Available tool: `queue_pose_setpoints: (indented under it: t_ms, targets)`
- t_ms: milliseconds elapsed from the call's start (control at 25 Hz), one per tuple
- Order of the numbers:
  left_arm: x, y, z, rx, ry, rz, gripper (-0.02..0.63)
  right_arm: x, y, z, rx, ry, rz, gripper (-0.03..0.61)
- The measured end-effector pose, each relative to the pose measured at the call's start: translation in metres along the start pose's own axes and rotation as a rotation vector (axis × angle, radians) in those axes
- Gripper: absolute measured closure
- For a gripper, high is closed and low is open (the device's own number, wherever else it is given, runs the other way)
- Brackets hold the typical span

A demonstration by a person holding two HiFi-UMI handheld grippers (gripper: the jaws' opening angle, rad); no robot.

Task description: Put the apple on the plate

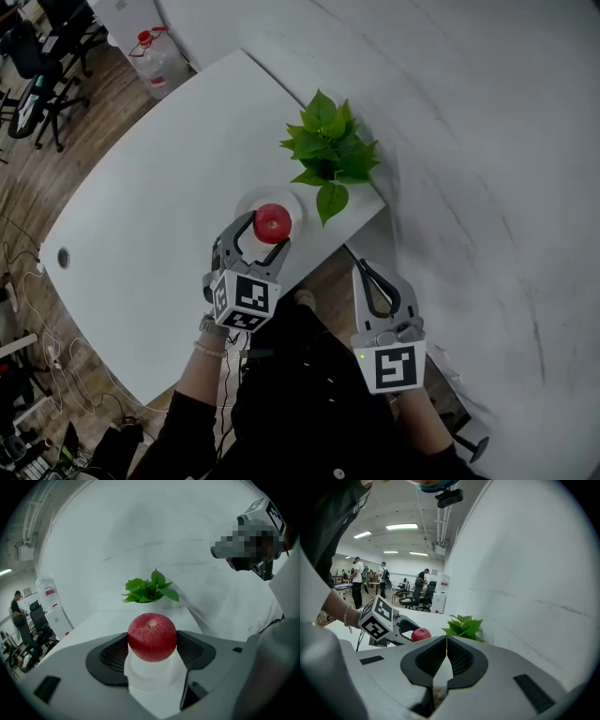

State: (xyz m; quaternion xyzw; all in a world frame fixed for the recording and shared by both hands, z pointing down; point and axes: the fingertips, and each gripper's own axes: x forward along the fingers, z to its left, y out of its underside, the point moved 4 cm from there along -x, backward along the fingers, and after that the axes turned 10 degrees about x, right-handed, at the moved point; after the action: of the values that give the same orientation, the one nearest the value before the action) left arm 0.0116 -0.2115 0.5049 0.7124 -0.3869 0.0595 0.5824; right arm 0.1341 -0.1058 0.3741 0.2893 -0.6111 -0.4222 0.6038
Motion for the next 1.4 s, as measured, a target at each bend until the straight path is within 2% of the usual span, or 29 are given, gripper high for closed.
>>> queue_pose_setpoints:
  t_ms: [240, 960, 1080, 1280, 1400]
  targets:
    - [0.014, 0.016, 0.002, -0.047, 0.003, 0.034, 0.279, 0.001, 0.005, -0.001, 0.017, 0.012, 0.025, 0.535]
    - [0.041, 0.04, 0.0, -0.004, 0.031, 0.093, 0.278, 0.007, 0.013, 0.005, 0.027, 0.016, 0.058, 0.535]
    - [0.041, 0.042, 0.0, -0.024, 0.031, 0.09, 0.278, 0.008, 0.014, 0.007, 0.02, 0.01, 0.056, 0.535]
    - [0.041, 0.044, -0.003, 0.025, 0.0, 0.116, 0.278, 0.006, 0.012, 0.01, 0.021, 0.004, 0.059, 0.535]
    - [0.041, 0.045, 0.0, -0.011, 0.006, 0.107, 0.278, 0.005, 0.012, 0.011, 0.017, 0.005, 0.058, 0.535]
